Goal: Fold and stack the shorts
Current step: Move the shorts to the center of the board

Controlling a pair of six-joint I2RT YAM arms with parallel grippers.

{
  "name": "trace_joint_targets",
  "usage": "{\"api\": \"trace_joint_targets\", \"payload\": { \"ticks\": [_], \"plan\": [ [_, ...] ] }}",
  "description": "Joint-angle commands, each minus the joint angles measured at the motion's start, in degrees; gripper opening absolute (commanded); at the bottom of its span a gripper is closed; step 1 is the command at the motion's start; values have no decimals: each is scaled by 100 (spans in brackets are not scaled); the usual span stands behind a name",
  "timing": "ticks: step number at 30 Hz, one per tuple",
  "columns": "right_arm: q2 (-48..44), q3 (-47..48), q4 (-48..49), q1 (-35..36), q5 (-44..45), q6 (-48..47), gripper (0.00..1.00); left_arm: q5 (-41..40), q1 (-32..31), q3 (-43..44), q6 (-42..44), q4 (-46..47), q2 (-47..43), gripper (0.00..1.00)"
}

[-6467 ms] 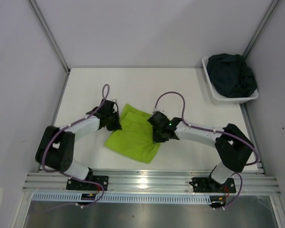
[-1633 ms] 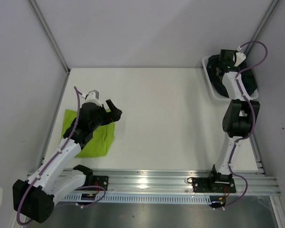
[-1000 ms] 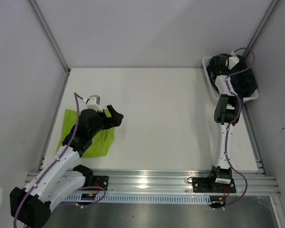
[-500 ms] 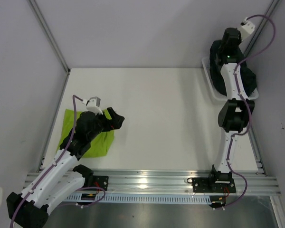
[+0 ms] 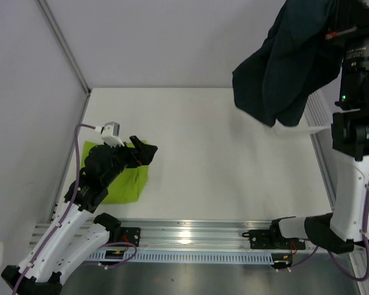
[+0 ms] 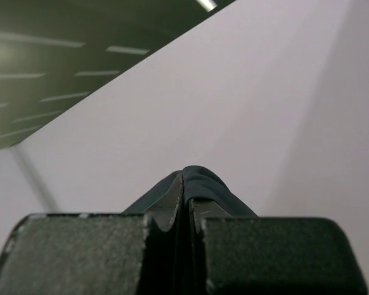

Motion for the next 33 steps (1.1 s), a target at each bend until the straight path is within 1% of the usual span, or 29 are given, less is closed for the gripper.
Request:
{"api": "trace_joint_targets", "payload": {
  "ticks": [1, 3, 4, 5, 6, 7, 8, 9, 10, 13, 14, 16, 17, 18, 19, 22, 25, 26, 27, 29, 30, 31, 32, 33],
  "plan": [
    [-200, -305, -1212, 639, -1007, 348, 0, 93, -26, 190, -187, -3, -486, 99],
    [-455, -638, -1407, 851, -1374, 673, 0, 93, -26, 129, -205, 32, -854, 99],
    [-708, -1101, -1486, 991, -1821, 822, 0, 93, -26, 111, -205, 15, -960, 99],
    [-824, -1366, -1513, 1053, -2025, 954, 0, 93, -26, 119, -205, 6, -1057, 99],
    [-930, -1613, -1574, 1141, -2184, 1242, 0, -72, -26, 120, -205, -81, -1206, 99],
    [-1096, -2085, -1706, 1385, -2316, 1341, 0, -117, -26, 189, -205, -151, -1277, 99],
    [-1167, -2307, -1794, 1544, -2413, 1412, 0, -161, -26, 207, -205, -213, -1330, 99],
    [-1220, -2510, -1986, 1729, -2440, 1439, 0, -179, -26, 251, -179, -309, -1426, 99],
    [-1316, -2851, -2075, 2183, -2423, 1413, 0, -197, -26, 269, -170, -354, -1471, 99],
    [-1423, -3319, -2190, 2985, -2168, 1299, 0, -302, -26, 278, -109, -486, -1603, 99],
    [-1423, -3486, -2190, 3553, -2098, 1246, 0, -337, -26, 278, -100, -512, -1629, 99],
    [-1344, -3505, -2356, 4110, -1879, 983, 0, -399, -26, 295, -65, -548, -1682, 99],
    [-1170, -3296, -2488, 4487, -1808, 886, 0, -399, -34, 295, -64, -548, -1700, 99],
    [-1072, -3146, -2811, 4595, -1608, 772, 0, -390, -26, 295, -56, -522, -1708, 99],
    [-1002, -3014, -2919, 4639, -1501, 623, 0, -390, -26, 287, -47, -530, -1709, 99],
    [-1097, -2933, -2894, 4509, -1280, 472, 0, -443, -34, 339, -3, -530, -1682, 99],
    [-1299, -3047, -2972, 4008, -1640, 376, 0, -505, -34, 392, 50, -539, -1665, 99],
    [-1387, -3239, -3042, 3833, -1719, 340, 0, -513, -26, 409, 76, -548, -1656, 99],
    [-1431, -3406, -3173, 3431, -1902, 305, 0, -548, -26, 436, 94, -548, -1647, 99],
    [-1510, -3924, -3219, 2937, -2202, 296, 0, -566, -26, 419, 137, -548, -1603, 99],
    [-1546, -4544, -3210, 2456, -2368, 314, 2, -575, -26, 392, 129, -556, -1586, 99],
    [-1563, -4855, -3192, 2242, -2596, 340, 23, -584, -26, 383, 129, -548, -1568, 99],
    [-1572, -5154, -3210, 2049, -2581, 410, 39, -575, -26, 357, 120, -530, -1533, 99],
    [-1581, -5401, -3236, 1864, -2468, 480, 49, -566, -34, 322, 120, -521, -1507, 99]
  ]
}}
